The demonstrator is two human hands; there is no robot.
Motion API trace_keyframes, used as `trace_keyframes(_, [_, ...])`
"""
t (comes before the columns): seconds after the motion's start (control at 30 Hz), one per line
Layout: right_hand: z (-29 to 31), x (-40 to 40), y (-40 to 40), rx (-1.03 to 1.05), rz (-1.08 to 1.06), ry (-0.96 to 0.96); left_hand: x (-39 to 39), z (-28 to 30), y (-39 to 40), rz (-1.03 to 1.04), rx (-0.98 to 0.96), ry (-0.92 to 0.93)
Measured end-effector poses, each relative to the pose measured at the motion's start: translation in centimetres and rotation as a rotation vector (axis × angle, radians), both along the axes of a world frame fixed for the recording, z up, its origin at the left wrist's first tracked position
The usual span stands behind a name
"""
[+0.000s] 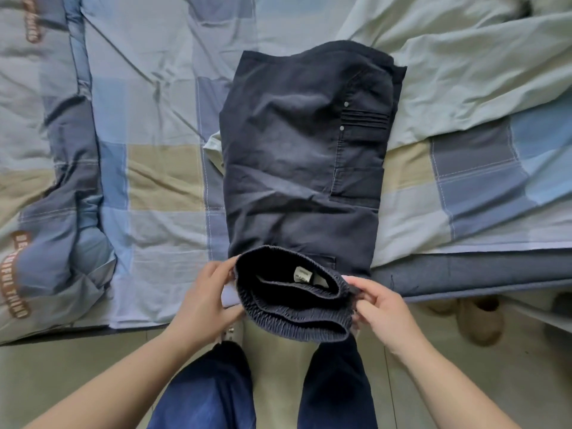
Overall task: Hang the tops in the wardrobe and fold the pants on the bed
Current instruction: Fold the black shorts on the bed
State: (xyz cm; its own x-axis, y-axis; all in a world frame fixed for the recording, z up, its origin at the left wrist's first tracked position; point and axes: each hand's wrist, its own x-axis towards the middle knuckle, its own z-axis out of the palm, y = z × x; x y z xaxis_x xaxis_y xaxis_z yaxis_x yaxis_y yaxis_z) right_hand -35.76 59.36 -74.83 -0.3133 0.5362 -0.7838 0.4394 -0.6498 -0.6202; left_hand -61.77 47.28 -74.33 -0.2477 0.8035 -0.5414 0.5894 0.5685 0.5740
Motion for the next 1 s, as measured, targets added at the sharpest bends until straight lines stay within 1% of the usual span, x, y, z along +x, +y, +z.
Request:
trace_keyframes(0.03, [0.1, 0.0, 0.1, 0.009, 0.027, 0.022, -0.1, -0.2, 0.5, 0.016, 0.044, 0.062])
trace_keyframes(0.07, [0.1, 0.0, 0.2, 0.047, 0.058, 0.020, -0.4, -0.5, 1.1, 0.027, 0.100, 0.077])
trace_keyframes(0.13, [0.2, 0.1, 0.4, 0.192, 0.153, -0.074, -0.6, -0.8, 2.3, 0.047, 0.183, 0.016])
trace_keyframes(0.2, [0.2, -0.2, 2.2, 0.391, 0.204, -0.151, -0.8, -1.0, 4.4, 0.180, 0.215, -0.060])
trace_keyframes(0.27, [0.1, -1.0, 4.8, 0.563, 0.228, -0.168, -1.3, -1.3, 7.1, 0.323, 0.259, -0.093])
trace_keyframes(0.33, [-0.1, -2.3, 8.0, 0.657, 0.207, -0.163, -2.3, -1.4, 10.3, 0.389, 0.332, -0.099])
trace_keyframes(0.37, [-0.4, -3.0, 9.7, 0.672, 0.175, -0.150, -2.8, -1.4, 12.2, 0.413, 0.369, -0.114])
trace_keyframes(0.43, [-1.0, -4.5, 13.2, 0.628, 0.075, -0.100, -3.9, -1.3, 15.8, 0.447, 0.425, -0.122])
trace_keyframes(0.53, [-1.4, -7.1, 17.8, 0.456, -0.147, 0.015, -5.6, -1.3, 21.0, 0.461, 0.462, -0.089])
trace_keyframes(0.6, [-1.6, -8.9, 20.8, 0.417, -0.255, 0.025, -6.7, -1.3, 24.6, 0.451, 0.482, -0.050])
trace_keyframes(0.7, [-2.0, -11.3, 25.1, 0.393, -0.360, 0.018, -8.3, -1.0, 29.5, 0.449, 0.507, 0.033])
trace_keyframes(0.73, [-2.4, -11.9, 26.5, 0.389, -0.382, 0.017, -8.8, -1.0, 30.9, 0.441, 0.503, 0.046])
trace_keyframes(0.8, [-3.5, -12.9, 28.8, 0.375, -0.400, -0.012, -9.8, -1.6, 33.3, 0.446, 0.457, 0.002])
trace_keyframes(0.87, [-4.6, -13.7, 30.6, 0.340, -0.429, -0.016, -10.3, -2.4, 34.5, 0.467, 0.353, -0.037])
trace_keyframes(0.9, [-5.1, -13.9, 31.2, 0.339, -0.447, -0.017, -10.3, -2.7, 34.6, 0.465, 0.318, 0.015])
trace_keyframes(0.93, [-5.2, -14.0, 31.6, 0.371, -0.446, -0.029, -10.0, -2.8, 34.3, 0.436, 0.341, 0.113])
trace_keyframes(1.0, [-4.9, -14.0, 31.0, 0.558, -0.352, -0.119, -8.6, -2.7, 33.0, 0.286, 0.548, 0.283])
